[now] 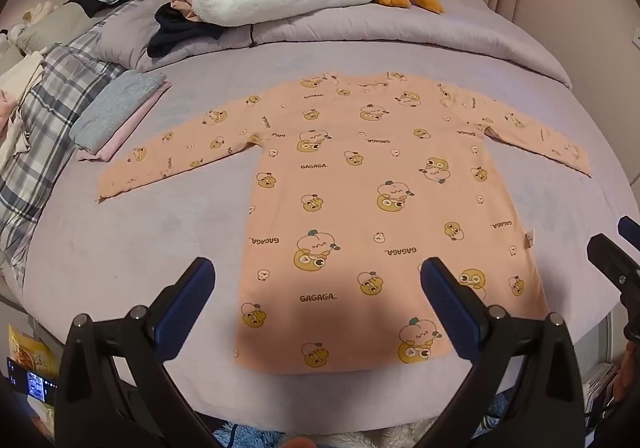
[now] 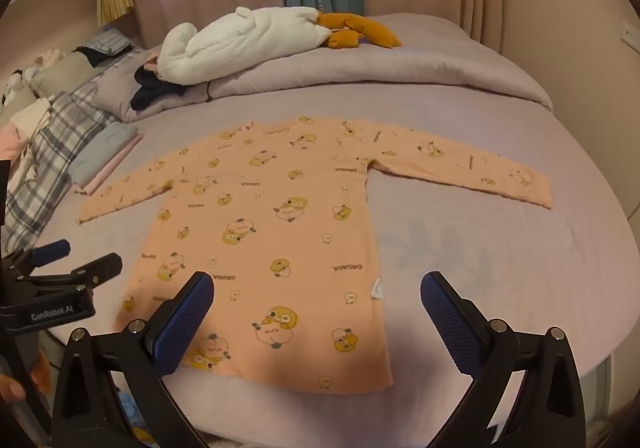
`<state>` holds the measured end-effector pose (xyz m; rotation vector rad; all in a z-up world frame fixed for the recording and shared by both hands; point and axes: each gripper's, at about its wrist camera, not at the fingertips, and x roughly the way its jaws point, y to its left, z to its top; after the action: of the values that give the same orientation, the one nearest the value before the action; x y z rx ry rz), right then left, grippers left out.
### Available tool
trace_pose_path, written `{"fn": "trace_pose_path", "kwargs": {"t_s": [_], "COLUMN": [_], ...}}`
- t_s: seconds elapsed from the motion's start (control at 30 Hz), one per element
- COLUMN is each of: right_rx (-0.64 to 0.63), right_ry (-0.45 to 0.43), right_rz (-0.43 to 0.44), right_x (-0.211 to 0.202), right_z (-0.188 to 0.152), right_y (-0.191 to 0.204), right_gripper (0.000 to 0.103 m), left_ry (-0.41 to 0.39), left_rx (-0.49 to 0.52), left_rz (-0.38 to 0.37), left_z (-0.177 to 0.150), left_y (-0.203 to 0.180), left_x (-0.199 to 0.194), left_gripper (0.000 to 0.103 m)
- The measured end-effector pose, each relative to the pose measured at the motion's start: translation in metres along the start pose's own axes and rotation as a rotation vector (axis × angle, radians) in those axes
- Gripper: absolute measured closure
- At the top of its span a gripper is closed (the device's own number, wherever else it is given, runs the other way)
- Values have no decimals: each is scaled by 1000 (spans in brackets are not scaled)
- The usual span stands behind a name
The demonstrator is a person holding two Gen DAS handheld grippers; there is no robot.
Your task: Fold small clothes
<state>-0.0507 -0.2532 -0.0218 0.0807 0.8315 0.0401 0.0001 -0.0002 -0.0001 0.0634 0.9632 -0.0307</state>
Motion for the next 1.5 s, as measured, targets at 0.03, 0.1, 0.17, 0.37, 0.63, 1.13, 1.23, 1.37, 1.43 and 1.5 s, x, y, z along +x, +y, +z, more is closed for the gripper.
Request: {"fn": "trace_pose_path", "kwargs": {"t_s": [0.03,0.1,0.17,0.37,0.63,1.13,1.23,1.37,1.43,1.5], "right_rx": [-4,-3,-2,-3,-2,3,4,3,3,2], "right_ry": [-6,-5,-4,2,6,10,11,12,11,10], "right_rz": [-3,-2,-4,2,1,0,2,2,1,1], "right_x": [0,0,0,1,1,4,4,5,5,5], "right_z": [0,0,0,1,2,1,1,0,0,0], "right_y": [0,0,0,-1,0,-1,-1,-1,0,0], "right_gripper": [1,1,1,1,1,1,1,1,1,1], "left_ry": [0,3,8,7,5,6,6,10,9,10], "left_rx": [1,3,4,-3,0,2,4,5,7,7], "left_rz": [-1,-9,-17,-29,-32,-41,-43,-45,-43,-44], "left_z": [0,0,0,3,2,2,1,1,1,1], "left_y": [0,0,0,5,1,-1,-1,-2,-3,-3], "left_x": [0,1,3,3,4,5,6,6,6,7], "left_gripper": [0,0,0,0,0,0,0,0,0,0]}}
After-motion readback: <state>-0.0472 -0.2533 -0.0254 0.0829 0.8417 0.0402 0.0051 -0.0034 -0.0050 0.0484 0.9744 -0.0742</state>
